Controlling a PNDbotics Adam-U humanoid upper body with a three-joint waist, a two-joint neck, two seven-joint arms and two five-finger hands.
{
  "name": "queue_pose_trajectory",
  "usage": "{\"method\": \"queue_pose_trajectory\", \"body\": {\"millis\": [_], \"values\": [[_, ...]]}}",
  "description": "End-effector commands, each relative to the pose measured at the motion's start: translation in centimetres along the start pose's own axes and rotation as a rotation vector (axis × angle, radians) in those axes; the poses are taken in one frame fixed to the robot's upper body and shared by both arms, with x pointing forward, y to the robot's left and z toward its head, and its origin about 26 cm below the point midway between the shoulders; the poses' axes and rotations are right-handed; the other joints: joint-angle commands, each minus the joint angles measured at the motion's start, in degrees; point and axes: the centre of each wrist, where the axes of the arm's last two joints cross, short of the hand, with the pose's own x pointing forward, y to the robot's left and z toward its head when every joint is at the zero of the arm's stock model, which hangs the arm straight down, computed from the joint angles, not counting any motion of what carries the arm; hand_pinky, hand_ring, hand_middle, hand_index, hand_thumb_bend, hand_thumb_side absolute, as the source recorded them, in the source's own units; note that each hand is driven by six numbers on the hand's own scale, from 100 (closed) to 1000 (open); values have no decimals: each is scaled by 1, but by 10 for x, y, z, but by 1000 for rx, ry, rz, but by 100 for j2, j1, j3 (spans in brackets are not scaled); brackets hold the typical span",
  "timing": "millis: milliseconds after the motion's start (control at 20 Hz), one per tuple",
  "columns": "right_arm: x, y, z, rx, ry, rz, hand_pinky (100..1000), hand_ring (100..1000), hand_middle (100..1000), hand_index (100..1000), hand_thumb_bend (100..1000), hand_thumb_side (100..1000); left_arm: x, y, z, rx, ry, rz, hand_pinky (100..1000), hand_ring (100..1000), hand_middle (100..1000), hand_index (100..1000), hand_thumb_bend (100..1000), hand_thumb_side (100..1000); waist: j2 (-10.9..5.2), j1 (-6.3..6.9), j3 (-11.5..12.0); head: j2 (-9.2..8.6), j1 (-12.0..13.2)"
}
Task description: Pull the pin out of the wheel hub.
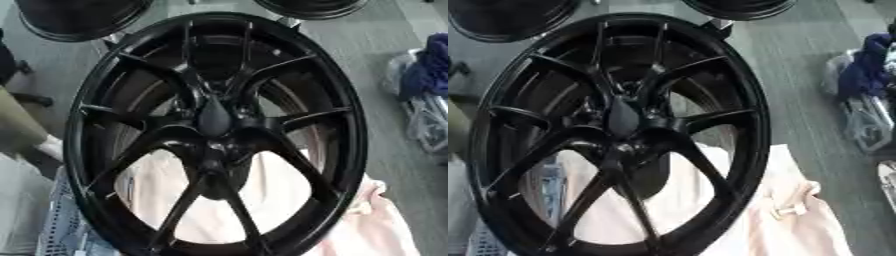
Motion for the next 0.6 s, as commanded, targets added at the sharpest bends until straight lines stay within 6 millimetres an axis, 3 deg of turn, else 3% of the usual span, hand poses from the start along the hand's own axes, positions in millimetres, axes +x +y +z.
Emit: {"method": "queue_pose_trajectory", "body": {"millis": [50, 300, 600], "values": [[7, -6, -5, -3, -39, 32, 646, 794, 707, 684, 100, 461, -17, 38, 33, 159, 56, 25, 486, 268, 139, 304, 100, 291, -188, -37, 57, 72, -39], [7, -11, -5, -18, -47, 52, 647, 794, 707, 685, 100, 451, -74, 67, 85, 361, 201, 123, 489, 267, 137, 303, 100, 317, -204, -71, 215, 164, 5], [7, -13, -6, -39, -58, 58, 647, 794, 707, 685, 100, 440, -125, 66, 139, 502, 346, 170, 493, 273, 143, 309, 100, 317, -191, -162, 324, 179, -15]]}}
